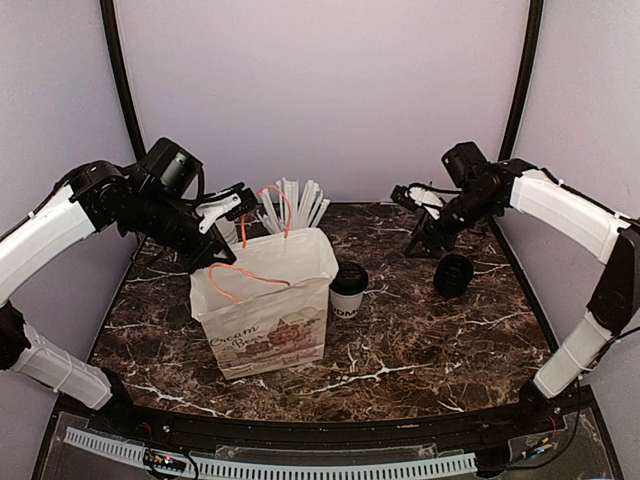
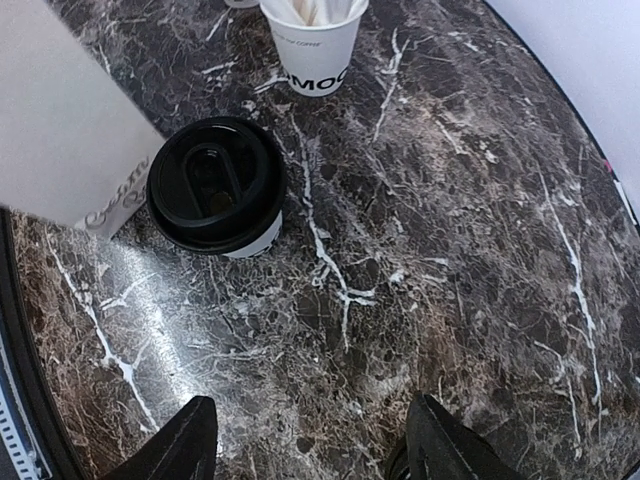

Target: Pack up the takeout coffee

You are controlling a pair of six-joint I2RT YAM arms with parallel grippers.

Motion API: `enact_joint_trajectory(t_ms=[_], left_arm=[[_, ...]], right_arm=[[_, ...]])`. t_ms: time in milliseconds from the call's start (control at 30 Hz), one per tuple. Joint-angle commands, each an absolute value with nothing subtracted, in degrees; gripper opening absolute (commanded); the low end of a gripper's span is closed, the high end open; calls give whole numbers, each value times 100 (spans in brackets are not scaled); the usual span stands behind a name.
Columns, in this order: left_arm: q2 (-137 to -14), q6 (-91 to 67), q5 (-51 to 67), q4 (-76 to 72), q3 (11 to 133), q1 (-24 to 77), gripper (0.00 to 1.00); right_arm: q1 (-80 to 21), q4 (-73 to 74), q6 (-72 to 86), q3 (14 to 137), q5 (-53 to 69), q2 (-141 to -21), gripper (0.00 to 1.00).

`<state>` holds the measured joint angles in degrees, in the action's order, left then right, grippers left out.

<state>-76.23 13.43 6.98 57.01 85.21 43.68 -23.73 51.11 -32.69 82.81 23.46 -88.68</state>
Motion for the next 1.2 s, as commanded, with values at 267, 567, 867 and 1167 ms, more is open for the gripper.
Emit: enact_joint_trajectory(t_ms=[267, 567, 867, 1167], left_arm=[[-7209, 1573, 526, 5056, 7500, 3848, 39], [-6526, 1238, 705, 3814, 7121, 3760, 61], [-6142, 1206, 773, 3353, 6899, 3755, 63], [-6152, 1165, 854, 3226, 6640, 3761, 63]], right_arm=[[-3629, 5441, -3497, 9693, 1829, -10163, 72], [-4002, 5961, -3740, 10622, 1921, -11081, 82], [-4195, 6214, -3802, 10980, 1664, -11548, 87], [-4260, 6290, -3878, 11062, 1617, -11763, 87]])
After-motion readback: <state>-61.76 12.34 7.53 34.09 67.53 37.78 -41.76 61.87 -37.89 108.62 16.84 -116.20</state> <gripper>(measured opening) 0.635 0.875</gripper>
